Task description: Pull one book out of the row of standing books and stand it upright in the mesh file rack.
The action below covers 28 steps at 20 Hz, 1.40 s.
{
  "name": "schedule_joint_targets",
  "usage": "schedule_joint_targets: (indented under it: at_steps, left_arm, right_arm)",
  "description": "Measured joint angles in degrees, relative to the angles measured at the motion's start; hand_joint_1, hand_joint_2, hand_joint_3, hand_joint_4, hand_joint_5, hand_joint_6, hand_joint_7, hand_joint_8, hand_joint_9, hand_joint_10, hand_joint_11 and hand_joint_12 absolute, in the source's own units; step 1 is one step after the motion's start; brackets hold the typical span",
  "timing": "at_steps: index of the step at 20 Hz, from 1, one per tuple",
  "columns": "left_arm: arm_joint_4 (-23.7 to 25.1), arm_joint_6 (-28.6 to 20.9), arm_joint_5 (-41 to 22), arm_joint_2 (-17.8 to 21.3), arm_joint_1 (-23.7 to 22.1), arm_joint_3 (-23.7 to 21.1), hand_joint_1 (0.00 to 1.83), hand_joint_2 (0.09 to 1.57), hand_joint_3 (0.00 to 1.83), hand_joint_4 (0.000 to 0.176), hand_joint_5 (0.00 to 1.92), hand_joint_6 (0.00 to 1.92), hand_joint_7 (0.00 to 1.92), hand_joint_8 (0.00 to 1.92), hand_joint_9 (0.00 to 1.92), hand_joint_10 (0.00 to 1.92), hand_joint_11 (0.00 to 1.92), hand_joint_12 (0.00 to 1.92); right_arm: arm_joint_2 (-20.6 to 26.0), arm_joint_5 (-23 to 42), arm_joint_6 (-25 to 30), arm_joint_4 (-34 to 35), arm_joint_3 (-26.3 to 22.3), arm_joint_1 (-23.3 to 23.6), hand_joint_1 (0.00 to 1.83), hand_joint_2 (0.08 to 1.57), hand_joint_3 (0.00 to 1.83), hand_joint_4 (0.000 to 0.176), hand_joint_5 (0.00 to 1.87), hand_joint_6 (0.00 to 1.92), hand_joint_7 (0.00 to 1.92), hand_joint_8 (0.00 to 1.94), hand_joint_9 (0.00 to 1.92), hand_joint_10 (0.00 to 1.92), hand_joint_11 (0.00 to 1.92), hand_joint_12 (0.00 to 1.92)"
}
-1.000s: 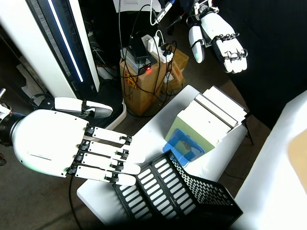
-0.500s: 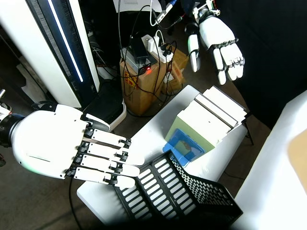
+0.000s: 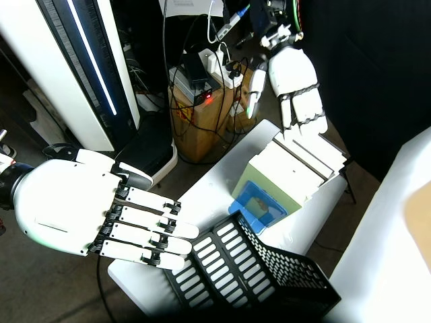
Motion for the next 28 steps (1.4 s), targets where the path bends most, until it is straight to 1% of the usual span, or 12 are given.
schedule_joint_targets:
  at_steps: [2,4,7,8,9,12,18,19,20,21,27,28]
  left_arm:
    - [-0.8,1.5,1.2,-0.8,-0.3,0.6,0.0,1.09,0.0,0.059,0.38,0.04,0.0,0.0,0.0,0.0,0.0,0.0]
    - [-2.1,2.4,2.9,-1.6,-0.7,1.7,0.0,1.09,0.0,0.06,0.37,0.03,0.0,0.0,0.0,0.0,0.0,0.0]
    - [-5.6,8.2,4.2,-2.7,-1.5,2.4,0.0,1.11,0.0,0.056,0.41,0.04,0.0,0.0,0.0,0.0,0.0,0.0]
    - [-6.2,9.4,4.7,-3.0,-1.5,2.6,0.0,1.11,0.0,0.068,0.4,0.04,0.0,0.0,0.0,0.0,0.0,0.0]
    - [-6.4,10.0,5.2,-3.3,-1.5,2.6,0.0,1.11,0.0,0.066,0.4,0.04,0.0,0.0,0.0,0.0,0.0,0.0]
    - [-7.3,10.8,5.9,-4.0,-1.7,3.6,0.0,1.13,0.0,0.047,0.42,0.04,0.0,0.0,0.0,0.0,0.0,0.0]
    - [-9.1,13.3,5.7,-4.6,-1.2,4.0,0.0,1.16,0.01,0.033,0.46,0.05,0.0,0.0,0.0,0.0,0.0,0.0]
    - [-9.4,13.3,5.2,-4.6,-0.3,3.4,0.0,1.15,0.01,0.041,0.46,0.04,0.0,0.0,0.0,0.0,0.0,0.0]
    - [-9.4,13.3,4.6,-4.6,0.5,2.7,0.0,1.14,0.01,0.035,0.47,0.05,0.0,0.0,0.0,0.0,0.0,0.0]
    - [-9.4,13.3,4.1,-4.5,1.0,2.0,0.0,1.14,0.0,0.044,0.45,0.03,0.0,0.0,0.0,0.0,0.0,0.0]
    - [-7.8,13.4,-0.4,-2.6,4.9,-2.9,0.0,1.12,0.0,0.042,0.45,0.03,0.0,0.0,0.0,0.0,0.0,0.0]
    - [-7.6,13.4,-0.6,-2.4,5.1,-3.3,0.0,1.12,0.0,0.031,0.46,0.03,0.0,0.0,0.0,0.0,0.0,0.0]
  right_arm:
    - [-0.2,-0.1,0.0,0.4,0.0,-0.2,0.58,1.4,0.0,0.0,0.0,0.0,0.0,0.0,0.0,0.0,0.0,0.0]
    - [-0.3,-0.2,0.0,0.7,0.0,-0.4,0.58,1.4,0.0,0.0,0.0,0.0,0.0,0.0,0.0,0.0,0.0,0.0]
    - [-0.7,-0.1,0.9,1.1,0.5,-0.7,0.57,1.4,0.0,0.0,0.0,0.0,0.0,0.0,0.0,0.0,0.0,0.0]
    - [-0.8,-0.1,0.9,1.0,0.6,-0.7,0.56,1.4,0.0,0.0,0.0,0.0,0.0,0.0,0.0,0.0,0.02,0.01]
    - [-0.9,-0.2,0.9,0.9,0.6,-0.7,0.56,1.4,0.0,0.0,0.0,0.0,0.0,0.0,0.0,0.0,0.0,0.0]
    - [-0.9,-0.2,0.9,1.6,0.6,-0.7,0.59,1.4,0.0,0.0,0.0,0.0,0.0,0.0,0.0,0.0,0.0,0.0]
    - [-1.0,0.0,1.1,1.7,0.6,-1.3,0.55,1.4,0.0,0.0,0.0,0.0,0.0,0.0,0.0,0.0,0.0,0.0]
    - [-1.0,0.1,1.3,1.8,0.6,-1.3,0.54,1.4,0.0,0.0,0.0,0.0,0.0,0.0,0.0,0.0,0.0,0.0]
    - [-1.0,0.1,1.4,1.9,0.6,-1.4,0.55,1.4,0.0,0.0,0.0,0.0,0.0,0.0,0.0,0.0,0.0,0.0]
    - [-1.1,0.1,1.5,1.8,0.6,-1.4,0.55,1.4,0.0,0.0,0.0,0.0,0.0,0.0,0.0,0.0,0.0,0.0]
    - [-1.0,0.2,1.9,2.1,0.6,-1.5,0.55,1.4,0.0,0.0,0.0,0.0,0.0,0.0,0.0,0.0,0.0,0.0]
    - [-1.0,0.2,1.9,2.1,0.6,-1.5,0.52,1.4,0.0,0.0,0.0,0.0,0.0,0.0,0.0,0.0,0.0,0.0]
